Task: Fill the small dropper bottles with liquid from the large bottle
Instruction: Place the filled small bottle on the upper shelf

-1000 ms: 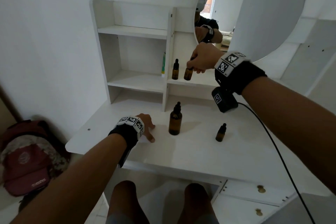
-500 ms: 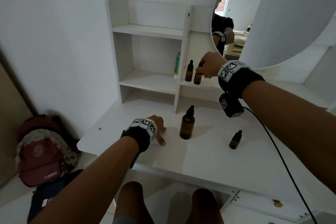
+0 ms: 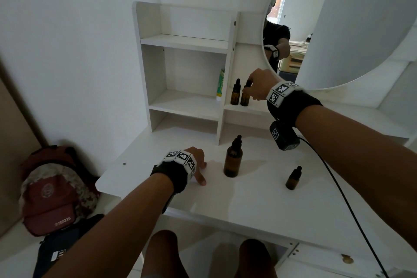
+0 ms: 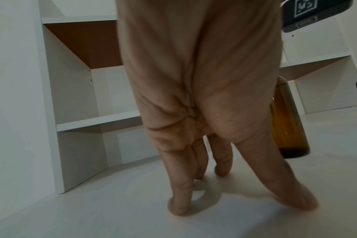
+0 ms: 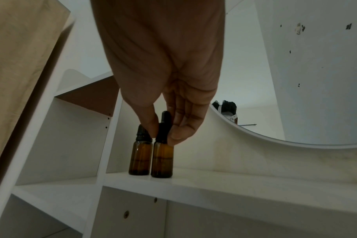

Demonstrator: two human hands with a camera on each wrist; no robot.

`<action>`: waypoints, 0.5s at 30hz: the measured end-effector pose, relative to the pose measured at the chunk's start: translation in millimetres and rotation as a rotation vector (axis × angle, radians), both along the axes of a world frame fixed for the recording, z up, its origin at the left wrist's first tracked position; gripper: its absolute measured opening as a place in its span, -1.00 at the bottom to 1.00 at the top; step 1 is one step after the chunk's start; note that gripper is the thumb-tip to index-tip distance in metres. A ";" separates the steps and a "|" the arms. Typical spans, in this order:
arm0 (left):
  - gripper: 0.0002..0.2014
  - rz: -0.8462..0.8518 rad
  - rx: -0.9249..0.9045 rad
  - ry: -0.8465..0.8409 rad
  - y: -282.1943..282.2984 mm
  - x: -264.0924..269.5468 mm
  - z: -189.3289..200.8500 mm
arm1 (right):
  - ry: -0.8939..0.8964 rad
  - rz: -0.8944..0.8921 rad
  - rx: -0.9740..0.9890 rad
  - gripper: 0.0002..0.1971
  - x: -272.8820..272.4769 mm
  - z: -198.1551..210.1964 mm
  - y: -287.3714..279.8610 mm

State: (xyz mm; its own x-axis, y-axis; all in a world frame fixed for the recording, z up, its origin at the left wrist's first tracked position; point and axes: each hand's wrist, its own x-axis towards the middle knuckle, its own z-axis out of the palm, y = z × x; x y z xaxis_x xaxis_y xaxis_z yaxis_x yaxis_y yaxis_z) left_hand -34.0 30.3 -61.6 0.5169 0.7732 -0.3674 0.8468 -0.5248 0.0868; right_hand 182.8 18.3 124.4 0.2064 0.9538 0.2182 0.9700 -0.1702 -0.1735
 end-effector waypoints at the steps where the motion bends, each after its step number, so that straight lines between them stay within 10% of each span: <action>1: -0.19 0.000 -0.002 0.002 -1.1 -0.1 0.7 | -0.001 -0.004 0.001 -0.70 0.3 -0.7 0.9; 15: -0.23 0.019 0.002 -0.004 -5.3 0.1 5.5 | 0.028 -0.028 -0.017 -0.73 1.1 1.2 6.2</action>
